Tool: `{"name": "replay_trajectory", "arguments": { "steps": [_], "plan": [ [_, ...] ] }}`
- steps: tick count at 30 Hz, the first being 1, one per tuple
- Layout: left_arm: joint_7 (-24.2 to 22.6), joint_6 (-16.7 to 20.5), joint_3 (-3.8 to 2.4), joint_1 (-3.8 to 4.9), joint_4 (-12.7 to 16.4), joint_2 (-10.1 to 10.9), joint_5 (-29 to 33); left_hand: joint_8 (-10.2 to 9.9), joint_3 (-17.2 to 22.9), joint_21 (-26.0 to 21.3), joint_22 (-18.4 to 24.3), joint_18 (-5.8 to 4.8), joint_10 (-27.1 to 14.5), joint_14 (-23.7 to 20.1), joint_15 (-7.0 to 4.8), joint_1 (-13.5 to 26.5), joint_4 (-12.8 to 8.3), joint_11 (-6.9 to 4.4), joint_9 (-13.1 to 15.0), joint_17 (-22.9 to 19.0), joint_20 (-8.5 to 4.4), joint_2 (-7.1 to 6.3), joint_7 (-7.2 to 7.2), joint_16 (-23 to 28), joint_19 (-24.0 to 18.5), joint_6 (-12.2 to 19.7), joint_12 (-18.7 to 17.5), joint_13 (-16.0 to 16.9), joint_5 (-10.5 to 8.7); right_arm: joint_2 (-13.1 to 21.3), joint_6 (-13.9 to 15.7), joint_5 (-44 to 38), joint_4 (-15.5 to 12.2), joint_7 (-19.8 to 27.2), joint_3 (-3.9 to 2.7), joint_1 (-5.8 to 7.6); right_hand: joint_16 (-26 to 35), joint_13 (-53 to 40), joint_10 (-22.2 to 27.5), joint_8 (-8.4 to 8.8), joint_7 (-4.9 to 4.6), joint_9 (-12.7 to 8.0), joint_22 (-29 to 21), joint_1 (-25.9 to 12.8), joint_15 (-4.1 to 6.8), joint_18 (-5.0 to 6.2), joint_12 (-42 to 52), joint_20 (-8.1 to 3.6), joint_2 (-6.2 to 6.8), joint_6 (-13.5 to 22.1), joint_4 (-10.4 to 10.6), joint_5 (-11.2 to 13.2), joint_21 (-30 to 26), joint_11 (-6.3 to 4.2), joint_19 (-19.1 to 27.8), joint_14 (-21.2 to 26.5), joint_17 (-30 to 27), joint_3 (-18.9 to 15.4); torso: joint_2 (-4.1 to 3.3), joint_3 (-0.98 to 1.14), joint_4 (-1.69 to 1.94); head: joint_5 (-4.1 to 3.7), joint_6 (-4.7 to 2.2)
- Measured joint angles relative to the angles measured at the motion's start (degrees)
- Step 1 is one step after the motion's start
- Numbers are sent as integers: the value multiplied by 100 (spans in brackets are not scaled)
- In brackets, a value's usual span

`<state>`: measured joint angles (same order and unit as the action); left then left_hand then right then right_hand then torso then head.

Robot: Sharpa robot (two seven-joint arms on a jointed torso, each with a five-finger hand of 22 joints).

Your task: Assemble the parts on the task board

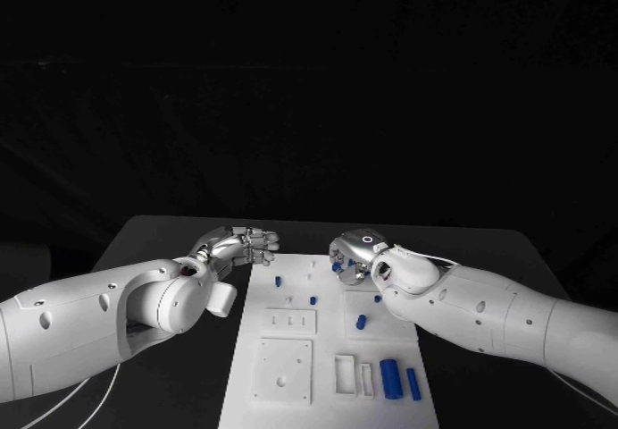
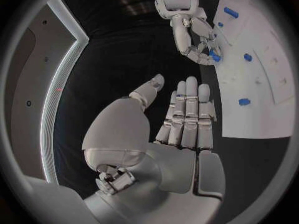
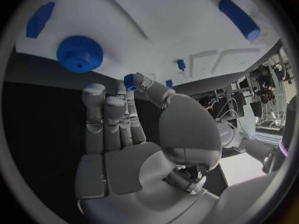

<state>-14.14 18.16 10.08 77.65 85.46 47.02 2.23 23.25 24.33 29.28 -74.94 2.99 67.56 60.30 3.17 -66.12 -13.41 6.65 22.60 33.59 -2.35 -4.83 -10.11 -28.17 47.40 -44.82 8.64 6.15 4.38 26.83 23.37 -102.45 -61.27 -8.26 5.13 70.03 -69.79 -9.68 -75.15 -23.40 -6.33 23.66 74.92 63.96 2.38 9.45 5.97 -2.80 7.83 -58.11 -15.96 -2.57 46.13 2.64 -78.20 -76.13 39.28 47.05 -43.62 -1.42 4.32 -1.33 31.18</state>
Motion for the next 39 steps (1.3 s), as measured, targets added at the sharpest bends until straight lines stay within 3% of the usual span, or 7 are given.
{"name": "replay_trajectory", "arguments": {
  "steps": [12,23,39],
  "plan": [
    [-7,0,0,5,-8,-49,-1,0,-7,0,1,-4,0,0,0,19,-7,0,0,2,0,-19,0,0,0,0,-5,0,0,-488,288,-284,336,-178,0,16,-22,-37,-1,-22,10,8,0,0,2,-16,-1,-1,3,-27,21,-5,45,0,-2,-1,-11,21,-12,-13,18,19,-59],
    [-7,0,0,20,-21,-109,-2,0,8,0,2,-30,0,0,0,19,-22,0,0,4,1,-20,0,0,0,0,-4,0,21,-839,363,-429,667,-217,-1,11,-22,-37,-2,-21,11,11,-1,8,11,-23,-7,-18,42,-27,39,-5,45,0,-20,-11,-13,39,-19,-20,23,70,-59],
    [-7,2,0,50,138,-117,-17,0,8,0,3,-35,0,0,0,17,-22,0,0,9,1,-21,0,0,0,0,-4,1,23,-959,356,-507,881,-200,1,5,-45,-36,-22,-15,11,15,-1,-34,21,-24,-11,-19,85,-22,39,-5,67,-19,-22,-21,-19,72,-27,-23,19,125,-60]
  ]
}}
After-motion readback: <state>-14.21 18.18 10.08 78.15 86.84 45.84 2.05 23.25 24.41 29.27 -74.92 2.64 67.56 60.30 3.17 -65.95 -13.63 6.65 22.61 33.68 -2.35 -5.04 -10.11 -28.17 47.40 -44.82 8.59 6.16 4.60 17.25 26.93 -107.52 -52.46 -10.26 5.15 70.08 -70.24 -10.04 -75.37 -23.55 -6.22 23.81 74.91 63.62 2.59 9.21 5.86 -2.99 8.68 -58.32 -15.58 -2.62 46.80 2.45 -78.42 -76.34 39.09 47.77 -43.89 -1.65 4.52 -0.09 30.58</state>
